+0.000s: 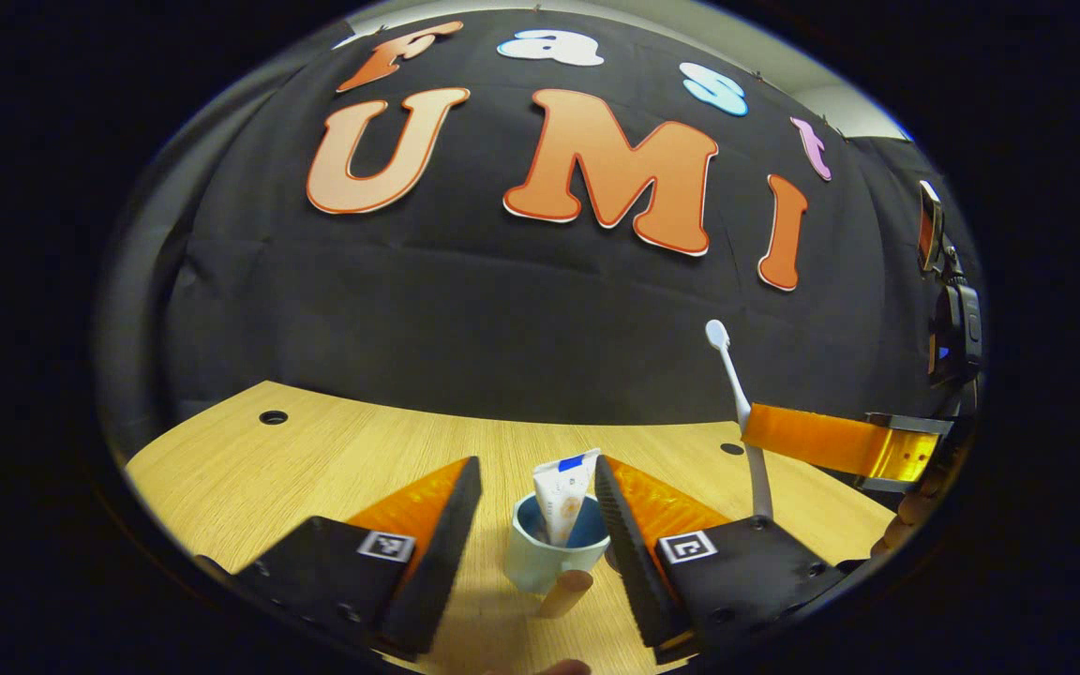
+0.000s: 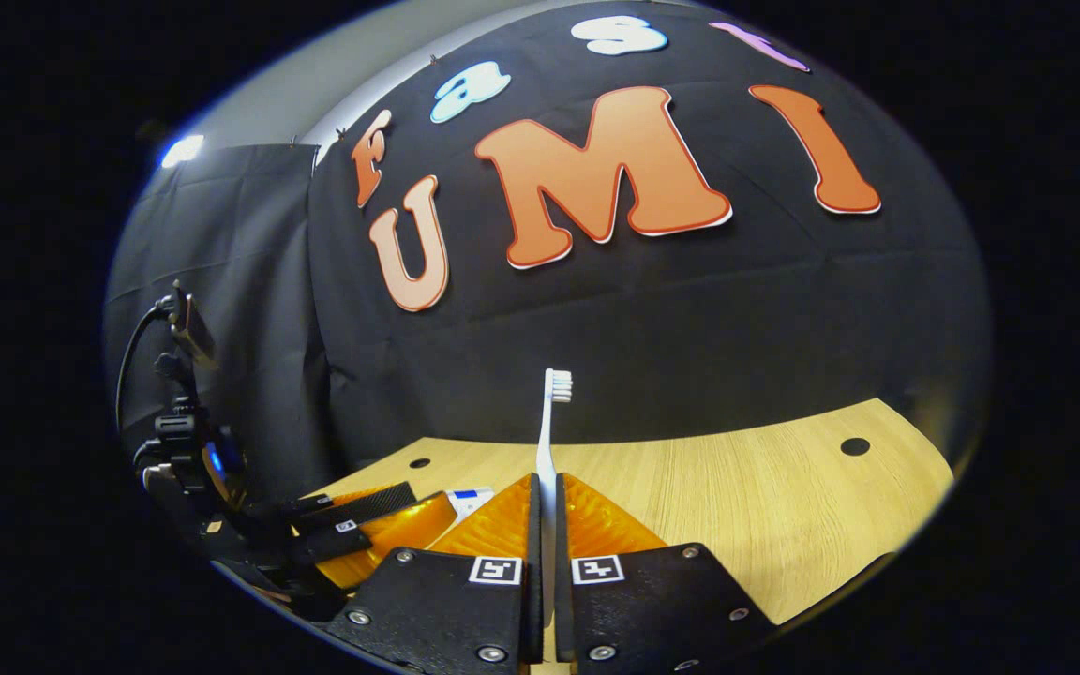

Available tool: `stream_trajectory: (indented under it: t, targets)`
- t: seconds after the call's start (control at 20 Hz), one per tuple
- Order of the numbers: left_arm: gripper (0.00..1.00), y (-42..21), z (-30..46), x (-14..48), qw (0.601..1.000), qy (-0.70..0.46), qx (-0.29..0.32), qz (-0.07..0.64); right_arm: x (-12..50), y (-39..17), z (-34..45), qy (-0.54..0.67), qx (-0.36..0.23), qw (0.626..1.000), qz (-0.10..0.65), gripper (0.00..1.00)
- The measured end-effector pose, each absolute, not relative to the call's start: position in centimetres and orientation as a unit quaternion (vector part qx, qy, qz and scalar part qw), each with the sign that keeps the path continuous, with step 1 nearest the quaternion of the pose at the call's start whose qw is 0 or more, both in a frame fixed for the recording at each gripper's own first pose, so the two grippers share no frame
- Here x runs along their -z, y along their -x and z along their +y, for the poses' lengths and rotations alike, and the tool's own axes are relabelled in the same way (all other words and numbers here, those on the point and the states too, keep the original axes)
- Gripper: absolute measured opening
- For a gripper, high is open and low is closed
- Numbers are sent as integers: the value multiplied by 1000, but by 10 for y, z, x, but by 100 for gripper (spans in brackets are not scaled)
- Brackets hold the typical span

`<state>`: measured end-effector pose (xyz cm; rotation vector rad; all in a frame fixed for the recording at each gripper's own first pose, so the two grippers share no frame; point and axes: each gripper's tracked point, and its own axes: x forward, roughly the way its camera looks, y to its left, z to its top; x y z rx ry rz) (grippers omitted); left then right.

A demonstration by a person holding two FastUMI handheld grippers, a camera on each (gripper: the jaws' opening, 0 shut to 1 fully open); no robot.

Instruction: Put the toothbrush and toothpaste on the desktop into the cup, then pick up the cup and place it on the coaster on the desktop.

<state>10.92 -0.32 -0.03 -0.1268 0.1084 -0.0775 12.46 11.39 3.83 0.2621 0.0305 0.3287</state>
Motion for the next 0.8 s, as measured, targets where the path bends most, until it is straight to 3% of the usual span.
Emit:
stream_trajectory:
  t: [0.05, 0.6, 0.8]
  targets:
    - [90, -105, 0, 1, 996, 63, 35, 52, -43, -126, 118, -133, -169, 977, 6, 5]
    - [89, -68, 37, 20, 996, 66, -8, 60, -56, -168, 151, -154, -192, 965, -92, 5]
    - [89, -64, 48, 34, 995, 75, -19, 67, -40, -182, 165, -165, -194, 963, -91, 6]
